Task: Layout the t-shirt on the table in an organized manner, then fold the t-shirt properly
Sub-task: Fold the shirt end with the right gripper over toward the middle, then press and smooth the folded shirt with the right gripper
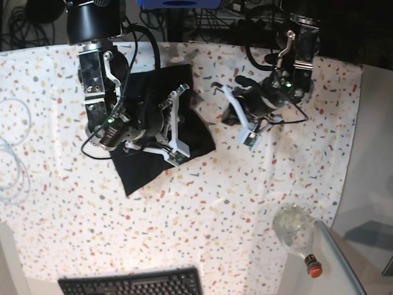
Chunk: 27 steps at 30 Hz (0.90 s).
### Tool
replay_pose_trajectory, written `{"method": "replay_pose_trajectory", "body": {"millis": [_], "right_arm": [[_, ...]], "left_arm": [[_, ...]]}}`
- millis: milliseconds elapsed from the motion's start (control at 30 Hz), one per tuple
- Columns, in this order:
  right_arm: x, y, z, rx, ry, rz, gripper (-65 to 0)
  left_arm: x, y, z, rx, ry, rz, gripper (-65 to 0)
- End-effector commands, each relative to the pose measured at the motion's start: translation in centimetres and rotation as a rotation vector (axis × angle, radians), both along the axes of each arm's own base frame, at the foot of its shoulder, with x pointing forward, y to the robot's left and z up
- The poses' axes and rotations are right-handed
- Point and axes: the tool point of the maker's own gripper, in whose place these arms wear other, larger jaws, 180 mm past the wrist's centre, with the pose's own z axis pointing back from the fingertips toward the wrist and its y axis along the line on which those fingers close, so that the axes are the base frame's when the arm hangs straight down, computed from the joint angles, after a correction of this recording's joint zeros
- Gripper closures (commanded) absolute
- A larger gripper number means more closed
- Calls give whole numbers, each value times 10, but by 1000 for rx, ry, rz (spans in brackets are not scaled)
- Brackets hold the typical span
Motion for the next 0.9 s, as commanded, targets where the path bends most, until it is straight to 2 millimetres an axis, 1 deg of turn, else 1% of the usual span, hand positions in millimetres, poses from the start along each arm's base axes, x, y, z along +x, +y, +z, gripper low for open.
{"method": "replay_pose_trajectory", "body": {"millis": [0,33,67,100,133,233,300,367,433,467,500,533,567,600,633,700,800,867], "right_arm": [[13,6,14,34,-52,-3,-84],[14,6,16,34,-58,-3,-168],[16,6,19,36,-69,-4,-234],[18,6,23,38,-84,-6,-288],[21,5,28,37,-102,-8,-312],[33,-18,42,18,-165,-55,-296],[39,-28,50,10,-191,-94,-284],[43,-31,59,12,-216,-125,-285],[49,-33,70,20,-251,-149,-285],[52,-38,74,13,-265,-161,-285],[54,-44,74,0,-270,-172,-285],[61,-50,77,-12,-281,-185,-282],[65,-55,76,-23,-281,-197,-269],[69,-60,71,-38,-266,-208,-231],[73,-66,65,-50,-247,-226,-171],[79,-70,57,-60,-212,-257,-3],[79,-70,51,-63,-184,-289,0],[72,-70,47,-62,-166,-332,0]], "left_arm": [[9,9,15,0,-47,16,0],[6,24,17,27,-44,36,0],[3,40,18,52,-46,56,0],[-2,58,19,75,-42,80,0],[-6,75,19,102,-38,103,0],[-26,129,18,176,-11,172,0],[-41,156,22,196,1,173,0],[-54,180,30,203,-3,173,0],[-59,213,40,237,-17,263,0],[-61,225,43,247,-19,299,0],[-62,233,44,251,-21,323,0],[-65,239,44,252,-17,346,0],[-66,242,42,251,-11,357,0],[-68,242,39,247,-2,359,0],[-69,243,38,245,2,361,0],[-71,239,34,233,10,366,0],[-71,225,28,195,10,380,0],[-69,220,27,180,5,386,0]]}}
